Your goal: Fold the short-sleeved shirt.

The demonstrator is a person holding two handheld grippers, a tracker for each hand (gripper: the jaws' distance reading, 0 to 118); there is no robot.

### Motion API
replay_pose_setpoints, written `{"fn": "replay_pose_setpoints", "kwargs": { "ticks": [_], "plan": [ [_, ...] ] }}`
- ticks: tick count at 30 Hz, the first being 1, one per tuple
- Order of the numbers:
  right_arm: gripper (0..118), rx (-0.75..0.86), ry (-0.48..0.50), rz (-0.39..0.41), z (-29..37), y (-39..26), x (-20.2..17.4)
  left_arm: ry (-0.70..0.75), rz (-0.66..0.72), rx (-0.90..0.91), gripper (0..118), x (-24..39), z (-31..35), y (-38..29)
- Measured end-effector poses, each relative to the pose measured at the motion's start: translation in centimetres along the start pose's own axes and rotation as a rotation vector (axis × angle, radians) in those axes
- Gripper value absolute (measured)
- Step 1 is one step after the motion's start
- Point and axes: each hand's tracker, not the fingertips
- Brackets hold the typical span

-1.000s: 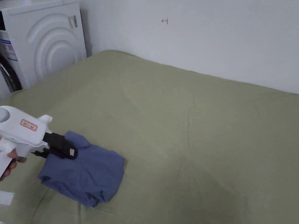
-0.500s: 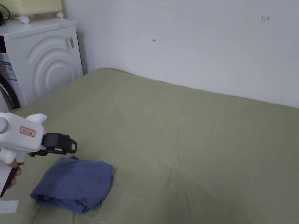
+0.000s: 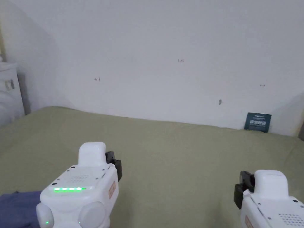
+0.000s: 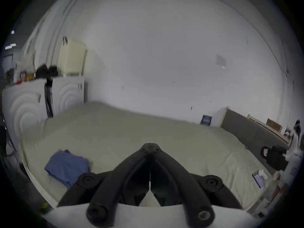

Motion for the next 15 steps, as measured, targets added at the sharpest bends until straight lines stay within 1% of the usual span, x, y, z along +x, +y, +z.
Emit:
{"fn": "replay_pose_setpoints", "kwargs": {
  "ticks": [1,2,4,6,7,11,14,15],
  "plan": [
    [0,0.031,-0.027,-0.021,0.5,0.3,0.4,0.022,-0.054,0.059,0,1.8,0.8,0.2],
    [0,0.05,-0.039,-0.041,1.1,0.6,0.8,0.006,-0.096,0.087,0,2.9,1.3,0.6],
    [0,0.066,-0.033,-0.06,1.9,1.2,1.6,-0.024,-0.158,0.092,0,5.3,2.3,1.4],
    [0,0.066,-0.025,-0.064,2.4,1.8,2.2,-0.036,-0.136,0.082,0,6.0,2.7,1.9],
    [0,0.07,-0.023,-0.072,2.7,2.0,2.6,-0.085,-0.13,0.077,0,6.5,2.9,2.3],
    [0,0.085,-0.019,-0.075,3.4,2.8,3.3,-0.082,-0.177,0.076,0,7.3,2.9,2.4],
    [0,0.081,-0.013,-0.071,3.4,3.1,3.5,-0.099,-0.179,0.059,0,7.3,2.8,2.4],
    [0,0.078,0.001,-0.084,3.4,3.1,3.7,-0.098,-0.176,0.062,0,7.4,2.9,2.5]
  ]
}}
